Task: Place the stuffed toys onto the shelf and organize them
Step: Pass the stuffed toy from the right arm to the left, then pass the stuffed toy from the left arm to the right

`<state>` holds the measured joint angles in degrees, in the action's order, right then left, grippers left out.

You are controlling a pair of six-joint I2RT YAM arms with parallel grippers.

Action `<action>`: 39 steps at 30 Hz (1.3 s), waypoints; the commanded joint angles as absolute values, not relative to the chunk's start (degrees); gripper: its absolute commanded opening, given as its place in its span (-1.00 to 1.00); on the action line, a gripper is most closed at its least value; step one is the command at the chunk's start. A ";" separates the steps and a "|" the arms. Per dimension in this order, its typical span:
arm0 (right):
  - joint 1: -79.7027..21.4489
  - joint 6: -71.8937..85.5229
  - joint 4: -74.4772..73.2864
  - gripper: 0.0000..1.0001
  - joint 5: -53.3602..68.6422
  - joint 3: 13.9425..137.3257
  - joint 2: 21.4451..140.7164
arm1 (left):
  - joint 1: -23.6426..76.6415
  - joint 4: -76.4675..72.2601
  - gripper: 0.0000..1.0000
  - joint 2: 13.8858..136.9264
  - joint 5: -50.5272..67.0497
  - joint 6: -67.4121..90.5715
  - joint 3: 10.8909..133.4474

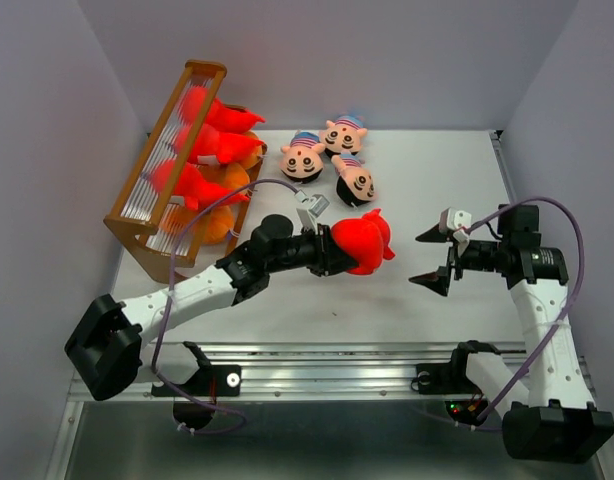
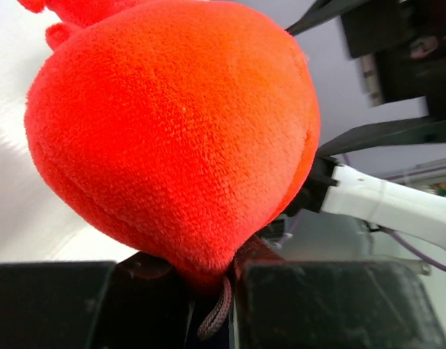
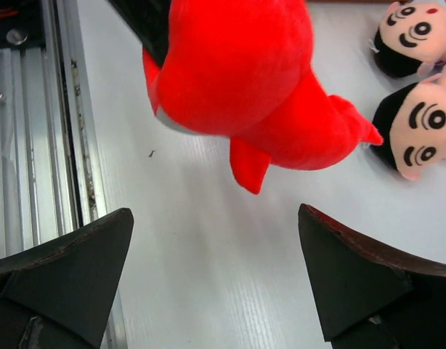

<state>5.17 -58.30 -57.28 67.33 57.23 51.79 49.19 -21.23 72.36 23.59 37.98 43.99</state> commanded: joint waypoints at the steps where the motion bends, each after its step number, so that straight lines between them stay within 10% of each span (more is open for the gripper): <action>1: 4.75 -76.54 -64.95 1.00 71.98 54.06 49.13 | 48.17 -27.42 -1.00 68.12 31.02 44.29 44.65; 27: 4.75 -86.57 -62.14 0.86 70.13 58.45 51.24 | 46.67 -38.41 -1.00 73.30 51.85 59.06 45.53; 39: 4.22 -102.82 -79.53 0.21 73.30 59.77 58.09 | 46.67 -38.41 -1.00 73.65 51.68 59.24 47.46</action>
<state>4.78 -94.94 -71.77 71.33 57.67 56.69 46.74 -34.04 74.11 49.93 59.09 44.16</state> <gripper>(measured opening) 0.609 0.230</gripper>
